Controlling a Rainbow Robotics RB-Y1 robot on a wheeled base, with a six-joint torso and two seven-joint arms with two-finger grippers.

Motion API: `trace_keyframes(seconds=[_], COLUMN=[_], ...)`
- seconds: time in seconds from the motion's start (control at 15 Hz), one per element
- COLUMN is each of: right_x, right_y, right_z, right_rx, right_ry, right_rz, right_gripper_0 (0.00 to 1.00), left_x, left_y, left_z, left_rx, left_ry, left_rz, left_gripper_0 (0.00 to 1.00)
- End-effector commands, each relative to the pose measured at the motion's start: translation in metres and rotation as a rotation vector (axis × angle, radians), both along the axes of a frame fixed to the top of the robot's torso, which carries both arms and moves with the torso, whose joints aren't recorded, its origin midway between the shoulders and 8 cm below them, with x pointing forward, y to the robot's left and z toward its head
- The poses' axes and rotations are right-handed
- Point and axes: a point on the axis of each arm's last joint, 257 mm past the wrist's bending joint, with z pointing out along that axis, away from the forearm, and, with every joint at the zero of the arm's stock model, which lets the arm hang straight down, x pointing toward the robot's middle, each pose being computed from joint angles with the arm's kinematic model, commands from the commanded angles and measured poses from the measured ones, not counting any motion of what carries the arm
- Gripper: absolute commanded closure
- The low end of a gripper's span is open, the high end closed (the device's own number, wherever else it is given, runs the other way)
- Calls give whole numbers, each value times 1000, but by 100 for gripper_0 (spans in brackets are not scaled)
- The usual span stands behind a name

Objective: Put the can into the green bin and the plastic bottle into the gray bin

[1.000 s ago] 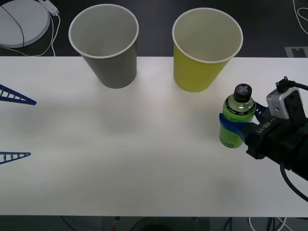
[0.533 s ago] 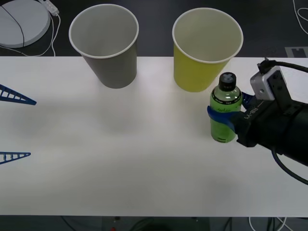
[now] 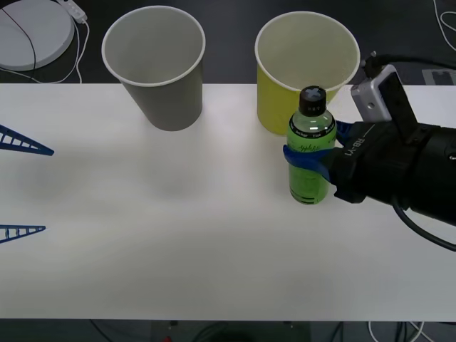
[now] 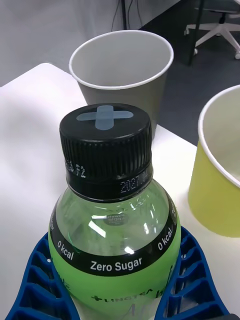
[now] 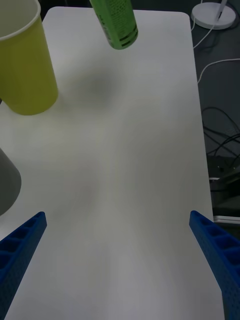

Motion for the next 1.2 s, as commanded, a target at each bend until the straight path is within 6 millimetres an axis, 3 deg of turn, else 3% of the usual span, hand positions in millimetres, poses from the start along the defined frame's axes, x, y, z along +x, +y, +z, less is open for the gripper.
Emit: trace_keyframes(seconds=[0.07, 0.4, 1.2], right_x=[1, -4, -9], right_y=[4, 23, 50], right_z=[7, 29, 60], right_rx=[-15, 2, -34], right_ry=[7, 11, 70], right_rz=[6, 63, 79], right_gripper_0=[100, 100, 100], left_x=[0, 0, 0], left_y=[0, 0, 0], left_z=[0, 0, 0], left_rx=[0, 0, 0], left_ry=[0, 0, 0], left_rz=[0, 0, 0], left_gripper_0=[0, 0, 0])
